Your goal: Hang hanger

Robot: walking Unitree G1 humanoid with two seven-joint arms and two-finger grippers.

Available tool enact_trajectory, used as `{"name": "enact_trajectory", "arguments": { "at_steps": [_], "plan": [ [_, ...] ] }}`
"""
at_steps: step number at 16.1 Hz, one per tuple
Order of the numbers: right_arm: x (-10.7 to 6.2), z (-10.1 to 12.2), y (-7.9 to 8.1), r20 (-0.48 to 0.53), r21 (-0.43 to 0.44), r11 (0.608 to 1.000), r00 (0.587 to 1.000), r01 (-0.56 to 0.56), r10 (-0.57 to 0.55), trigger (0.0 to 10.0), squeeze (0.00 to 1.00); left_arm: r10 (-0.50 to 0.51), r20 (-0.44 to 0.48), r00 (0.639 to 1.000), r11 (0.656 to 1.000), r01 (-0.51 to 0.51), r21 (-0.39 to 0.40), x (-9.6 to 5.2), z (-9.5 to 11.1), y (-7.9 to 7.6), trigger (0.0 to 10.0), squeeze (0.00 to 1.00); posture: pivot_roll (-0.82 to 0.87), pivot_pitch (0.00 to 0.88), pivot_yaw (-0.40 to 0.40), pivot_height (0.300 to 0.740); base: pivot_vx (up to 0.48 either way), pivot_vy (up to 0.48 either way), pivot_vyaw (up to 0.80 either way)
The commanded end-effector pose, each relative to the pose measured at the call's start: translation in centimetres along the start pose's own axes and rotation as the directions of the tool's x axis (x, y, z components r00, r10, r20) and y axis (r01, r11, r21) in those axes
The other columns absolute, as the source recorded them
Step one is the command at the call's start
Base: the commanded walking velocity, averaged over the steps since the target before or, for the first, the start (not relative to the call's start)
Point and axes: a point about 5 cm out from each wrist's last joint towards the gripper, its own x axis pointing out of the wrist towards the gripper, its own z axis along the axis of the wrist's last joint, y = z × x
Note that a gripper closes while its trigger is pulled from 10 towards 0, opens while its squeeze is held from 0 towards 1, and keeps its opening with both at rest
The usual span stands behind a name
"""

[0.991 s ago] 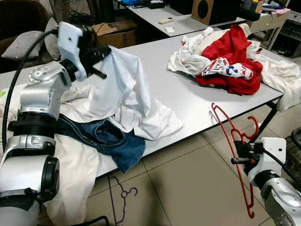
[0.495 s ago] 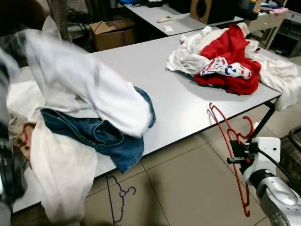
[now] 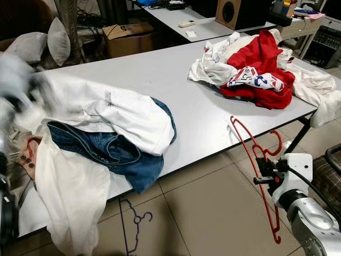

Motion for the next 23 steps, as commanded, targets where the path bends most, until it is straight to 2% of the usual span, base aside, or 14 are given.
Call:
{"name": "enact_trajectory", "arguments": {
  "at_steps": [1, 3, 6, 7, 8, 10, 12, 13, 14, 16, 17, 18, 21, 23],
  "plan": [
    [0.0, 0.1, -0.1, 0.001, -0.013, 1.0, 1.0, 0.002, -0.002, 10.0, 0.0, -0.037, -0.056, 0.998, 0.999, 0.039, 0.033, 0.0, -0.6, -0.3, 10.0, 1.0, -0.1, 0.0, 0.03, 0.74, 0.0, 0.0, 0.0],
    [-0.3, 0.1, -0.6, -0.003, -0.017, 1.0, 1.0, 0.014, -0.014, 10.0, 0.0, -0.136, -0.245, 0.96, 0.977, 0.171, 0.127, -0.8, -3.1, -1.0, 10.0, 1.0, -0.11, 0.0, 0.031, 0.74, 0.0, 0.0, 0.0],
    [-0.6, 0.1, -1.0, -0.011, -0.025, 1.0, 1.0, 0.017, -0.018, 10.0, 0.0, -0.185, -0.326, 0.927, 0.963, 0.237, 0.126, -2.9, -3.6, 0.7, 10.0, 1.0, -0.11, 0.0, 0.021, 0.74, 0.0, 0.0, 0.0],
    [-0.6, 0.3, -1.1, -0.011, -0.032, 0.999, 1.0, 0.011, -0.012, 10.0, 0.0, -0.261, -0.319, 0.911, 0.943, 0.311, 0.117, -3.8, -3.3, 1.1, 10.0, 1.0, -0.12, 0.0, 0.009, 0.74, 0.0, 0.0, 0.0],
    [-0.5, 0.4, -1.2, -0.012, -0.038, 0.999, 1.0, 0.007, -0.007, 10.0, 0.0, -0.407, -0.253, 0.878, 0.894, 0.44, 0.089, -4.9, -2.5, 0.4, 10.0, 1.0, -0.11, 0.0, -0.001, 0.74, 0.0, 0.0, 0.0],
    [-0.5, 0.5, -1.4, -0.014, -0.044, 0.999, 1.0, 0.006, -0.006, 10.0, 0.0, -0.536, -0.183, 0.824, 0.826, 0.557, 0.087, -5.8, -1.2, -1.0, 10.0, 1.0, -0.11, 0.0, -0.001, 0.74, 0.0, 0.0, 0.0],
    [-0.4, 0.7, -1.5, -0.009, -0.047, 0.999, 1.0, 0.004, -0.004, 10.0, 0.0, -0.645, 0.024, 0.764, 0.762, 0.639, 0.105, -5.4, 2.0, -4.4, 10.0, 1.0, -0.12, 0.0, -0.014, 0.74, 0.0, 0.0, 0.0],
    [-0.2, 0.9, -1.5, -0.007, -0.051, 0.999, 1.0, -0.001, 0.001, 10.0, 0.0, -0.667, 0.135, 0.732, 0.745, 0.658, 0.112, -4.4, 3.6, -7.0, 10.0, 0.38, -0.13, 0.0, -0.016, 0.74, 0.0, 0.0, 0.0],
    [-0.1, 1.0, -1.5, -0.006, -0.053, 0.999, 1.0, -0.004, 0.003, 10.0, 0.0, -0.674, 0.193, 0.713, 0.736, 0.67, 0.095, -3.3, 4.5, -9.6, 10.0, 0.0, -0.13, 0.0, -0.016, 0.74, 0.0, 0.0, 0.0],
    [0.1, 1.1, -1.5, -0.004, -0.055, 0.998, 1.0, -0.005, 0.004, 10.0, 0.0, -0.658, 0.167, 0.734, 0.752, 0.652, 0.096, -0.7, 4.2, -14.6, 10.0, 0.0, -0.12, 0.0, -0.016, 0.74, 0.0, 0.0, 0.0],
    [0.1, 1.1, -1.5, -0.004, -0.055, 0.998, 1.0, -0.005, 0.005, 10.0, 0.0, -0.657, 0.166, 0.735, 0.752, 0.653, 0.084, -0.1, 4.2, -16.1, 10.0, 0.0, -0.12, 0.0, -0.013, 0.74, 0.0, 0.0, 0.0],
    [0.2, 1.1, -1.4, -0.004, -0.056, 0.998, 1.0, -0.008, 0.007, 10.0, 0.0, -0.629, 0.168, 0.759, 0.775, 0.631, 0.047, 1.0, 4.8, -19.2, 10.0, 0.0, -0.13, 0.0, -0.007, 0.74, 0.0, 0.0, 0.0],
    [-0.2, 1.0, -1.1, -0.002, -0.053, 0.999, 1.0, 0.0, 0.0, 10.0, 0.0, -0.563, 0.086, 0.822, 0.823, 0.548, 0.148, 2.5, 4.5, -22.0, 10.0, 0.0, -0.15, 0.0, 0.022, 0.74, 0.0, 0.0, 0.0],
    [-0.6, 0.9, -1.3, -0.001, -0.045, 0.999, 1.0, 0.017, -0.017, 10.0, 0.0, -0.536, 0.033, 0.844, 0.835, 0.524, 0.169, 2.8, 3.9, -22.2, 10.0, 0.0, -0.16, 0.0, 0.027, 0.74, 0.0, 0.0, 0.0]
  ]
}}
